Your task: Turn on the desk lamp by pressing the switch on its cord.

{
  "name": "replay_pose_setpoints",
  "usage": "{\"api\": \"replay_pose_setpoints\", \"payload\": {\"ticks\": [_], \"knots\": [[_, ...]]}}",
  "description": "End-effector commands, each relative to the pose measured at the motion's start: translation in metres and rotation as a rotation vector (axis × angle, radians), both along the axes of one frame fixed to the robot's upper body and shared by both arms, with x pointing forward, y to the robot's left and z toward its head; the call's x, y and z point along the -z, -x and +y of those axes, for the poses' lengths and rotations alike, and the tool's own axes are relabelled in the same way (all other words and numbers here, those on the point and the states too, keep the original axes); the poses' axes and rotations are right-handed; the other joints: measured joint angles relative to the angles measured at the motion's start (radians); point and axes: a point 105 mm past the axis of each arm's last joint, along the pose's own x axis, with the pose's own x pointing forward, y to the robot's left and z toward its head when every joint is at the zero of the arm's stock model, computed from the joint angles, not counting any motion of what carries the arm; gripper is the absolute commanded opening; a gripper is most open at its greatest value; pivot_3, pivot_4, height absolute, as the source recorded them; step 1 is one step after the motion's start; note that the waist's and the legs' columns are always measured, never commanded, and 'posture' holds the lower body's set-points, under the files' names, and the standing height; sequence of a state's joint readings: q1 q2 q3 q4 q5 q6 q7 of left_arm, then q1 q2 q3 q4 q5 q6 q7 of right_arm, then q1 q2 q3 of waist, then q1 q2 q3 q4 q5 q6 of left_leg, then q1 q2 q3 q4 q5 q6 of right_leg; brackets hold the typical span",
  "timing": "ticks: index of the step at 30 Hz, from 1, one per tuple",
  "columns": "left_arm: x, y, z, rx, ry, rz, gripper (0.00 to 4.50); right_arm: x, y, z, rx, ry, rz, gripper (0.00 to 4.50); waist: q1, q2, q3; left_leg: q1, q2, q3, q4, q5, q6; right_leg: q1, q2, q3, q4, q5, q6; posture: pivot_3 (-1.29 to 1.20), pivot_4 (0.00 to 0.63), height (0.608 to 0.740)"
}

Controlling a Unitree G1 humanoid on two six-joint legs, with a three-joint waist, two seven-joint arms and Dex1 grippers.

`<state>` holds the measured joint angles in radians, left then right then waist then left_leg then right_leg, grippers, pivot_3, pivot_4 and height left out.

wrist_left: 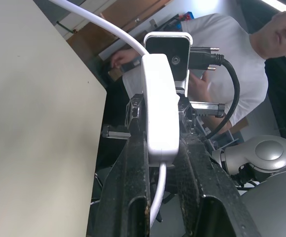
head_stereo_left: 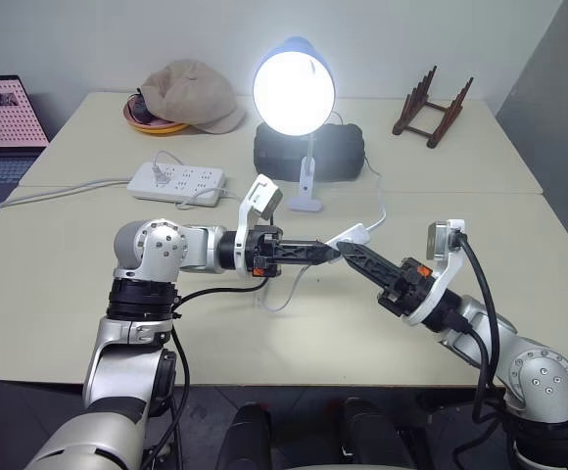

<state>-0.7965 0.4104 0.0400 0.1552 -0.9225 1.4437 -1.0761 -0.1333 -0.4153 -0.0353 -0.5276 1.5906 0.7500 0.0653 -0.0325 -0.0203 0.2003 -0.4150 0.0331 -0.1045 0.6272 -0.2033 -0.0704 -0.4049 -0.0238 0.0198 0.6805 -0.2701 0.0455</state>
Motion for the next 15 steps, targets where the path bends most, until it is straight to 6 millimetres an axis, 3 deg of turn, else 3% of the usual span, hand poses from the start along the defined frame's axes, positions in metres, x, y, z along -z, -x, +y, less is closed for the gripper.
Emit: {"api": "replay_pose_setpoints", "payload": {"ticks": [1,2,5,11,15], "knots": [[-0.009,0.001,0.002,-0.007,-0.008,-0.060,0.38,0.003,-0.002,-0.005,0.041,0.070,-0.010,1.05,0.000,0.000,0.000,0.000,0.000,0.000,0.000,0.000,0.000,0.000,0.000,0.000,0.000,0.000,0.000,0.00,0.150,0.740],[-0.009,0.000,0.002,-0.009,-0.009,-0.061,0.38,0.002,-0.002,-0.006,0.038,0.066,-0.012,1.40,0.000,0.000,0.000,0.000,0.000,0.000,0.000,0.000,0.000,0.000,0.000,0.000,0.000,0.000,0.000,0.00,0.150,0.740],[-0.008,-0.002,0.002,-0.022,-0.026,-0.076,0.38,0.003,0.003,-0.014,0.035,0.093,-0.013,1.90,0.000,0.000,0.000,0.000,0.000,0.000,0.000,0.000,0.000,0.000,0.000,0.000,0.000,0.000,0.000,0.00,0.150,0.740],[0.002,-0.016,0.002,-0.053,-0.117,-0.194,0.38,0.007,0.027,-0.049,0.048,0.272,-0.026,3.20,0.006,0.000,0.000,-0.001,-0.001,0.000,-0.001,0.000,0.000,0.000,-0.001,0.000,-0.001,0.000,0.000,0.00,0.150,0.740],[0.048,-0.044,-0.002,-0.088,-0.401,-0.542,0.38,0.016,0.040,-0.061,-0.002,0.682,-0.184,4.02,0.006,0.002,0.000,-0.001,-0.002,0.003,0.000,0.000,0.000,0.000,-0.002,0.002,-0.002,0.000,0.000,0.00,0.150,0.740]]}}
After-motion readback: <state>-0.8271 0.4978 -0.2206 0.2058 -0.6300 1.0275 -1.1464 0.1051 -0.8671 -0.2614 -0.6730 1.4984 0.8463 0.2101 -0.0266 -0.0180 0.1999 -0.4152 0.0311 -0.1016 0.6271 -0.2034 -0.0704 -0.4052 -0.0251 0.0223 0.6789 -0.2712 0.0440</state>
